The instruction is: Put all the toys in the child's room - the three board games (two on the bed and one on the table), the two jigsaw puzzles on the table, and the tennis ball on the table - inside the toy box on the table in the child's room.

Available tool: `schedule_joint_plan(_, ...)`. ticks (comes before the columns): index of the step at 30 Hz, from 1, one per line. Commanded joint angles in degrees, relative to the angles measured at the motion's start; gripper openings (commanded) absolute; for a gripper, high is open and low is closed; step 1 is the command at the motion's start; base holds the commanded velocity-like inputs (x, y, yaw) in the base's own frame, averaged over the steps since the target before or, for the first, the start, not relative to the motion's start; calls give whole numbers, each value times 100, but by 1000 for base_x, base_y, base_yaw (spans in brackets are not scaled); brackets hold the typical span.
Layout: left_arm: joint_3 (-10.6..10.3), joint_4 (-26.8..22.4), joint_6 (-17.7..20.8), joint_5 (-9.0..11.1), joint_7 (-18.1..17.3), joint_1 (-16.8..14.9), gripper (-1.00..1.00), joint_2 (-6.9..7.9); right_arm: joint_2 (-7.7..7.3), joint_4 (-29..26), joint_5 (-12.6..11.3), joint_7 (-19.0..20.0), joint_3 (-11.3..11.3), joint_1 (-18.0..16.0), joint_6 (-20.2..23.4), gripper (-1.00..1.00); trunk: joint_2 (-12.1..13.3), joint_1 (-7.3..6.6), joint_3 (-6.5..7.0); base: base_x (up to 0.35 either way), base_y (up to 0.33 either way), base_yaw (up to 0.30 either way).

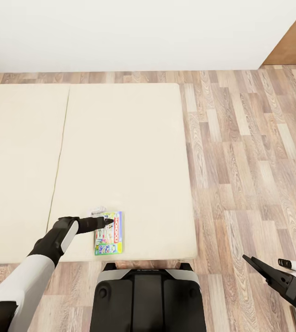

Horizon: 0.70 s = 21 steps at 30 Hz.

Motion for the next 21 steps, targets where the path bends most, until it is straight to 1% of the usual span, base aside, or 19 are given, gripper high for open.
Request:
schedule_joint_plan(1,-6,-5,36,35,4,-1,100,5,-2,-3,-27,-6,1,2,38,100,-9,4,-6,0,0,0)
schedule_joint_plan(7,-2,-7,72,35,4,0,100,15,-2,-3,-27,-6,1,2,37,100,-9,4,-6,0,0,0)
schedule_joint_plan(21,0,-9,397,28,4,-15,100,27,-7,-5,-30,-6,-4,2,47,100,-9,4,-6,0,0,0)
